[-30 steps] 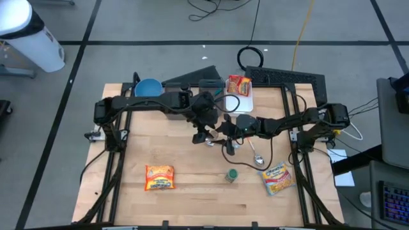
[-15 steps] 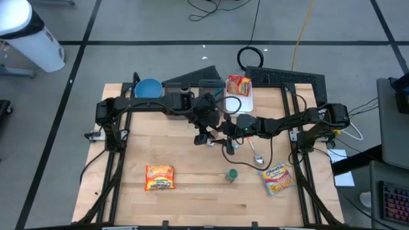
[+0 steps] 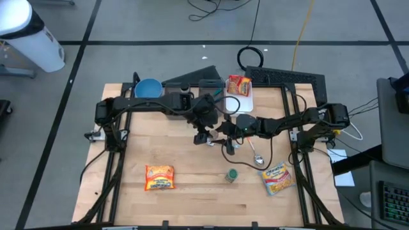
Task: Pick & Place Food Item
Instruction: Put the brown spice bottle into the left black bin
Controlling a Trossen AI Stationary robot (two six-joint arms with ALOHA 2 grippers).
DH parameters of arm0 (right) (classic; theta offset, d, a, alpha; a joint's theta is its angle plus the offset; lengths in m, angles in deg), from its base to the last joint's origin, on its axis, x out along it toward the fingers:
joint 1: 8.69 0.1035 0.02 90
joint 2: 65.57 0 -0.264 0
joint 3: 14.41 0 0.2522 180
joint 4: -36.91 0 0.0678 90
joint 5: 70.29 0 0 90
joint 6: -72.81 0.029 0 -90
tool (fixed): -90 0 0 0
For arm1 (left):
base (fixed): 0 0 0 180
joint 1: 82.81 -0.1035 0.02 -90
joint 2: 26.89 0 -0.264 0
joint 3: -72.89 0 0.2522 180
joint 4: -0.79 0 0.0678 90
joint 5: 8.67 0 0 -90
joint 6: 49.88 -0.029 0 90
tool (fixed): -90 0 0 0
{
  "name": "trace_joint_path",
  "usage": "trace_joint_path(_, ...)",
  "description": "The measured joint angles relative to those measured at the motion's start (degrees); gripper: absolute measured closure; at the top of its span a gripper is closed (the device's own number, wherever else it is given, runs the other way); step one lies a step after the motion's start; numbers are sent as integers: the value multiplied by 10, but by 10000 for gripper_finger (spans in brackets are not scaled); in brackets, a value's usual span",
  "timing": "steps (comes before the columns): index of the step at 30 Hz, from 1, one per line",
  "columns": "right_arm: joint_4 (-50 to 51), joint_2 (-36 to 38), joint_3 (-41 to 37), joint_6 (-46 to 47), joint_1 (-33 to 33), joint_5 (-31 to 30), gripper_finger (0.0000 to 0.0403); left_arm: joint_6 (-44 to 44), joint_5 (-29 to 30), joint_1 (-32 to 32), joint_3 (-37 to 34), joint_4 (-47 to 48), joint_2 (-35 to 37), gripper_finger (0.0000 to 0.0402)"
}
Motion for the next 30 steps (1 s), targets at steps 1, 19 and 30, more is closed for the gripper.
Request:
trace_joint_path(1,0,0,0,0,0,0,223,0,0,0,0,0,0,167)
trace_joint_path(19,-1,0,0,-4,0,0,218,-14,-2,-1,0,-2,0,166)
trace_joint_path(30,-1,0,0,-9,0,0,218,-25,-26,-1,0,-2,0,70)
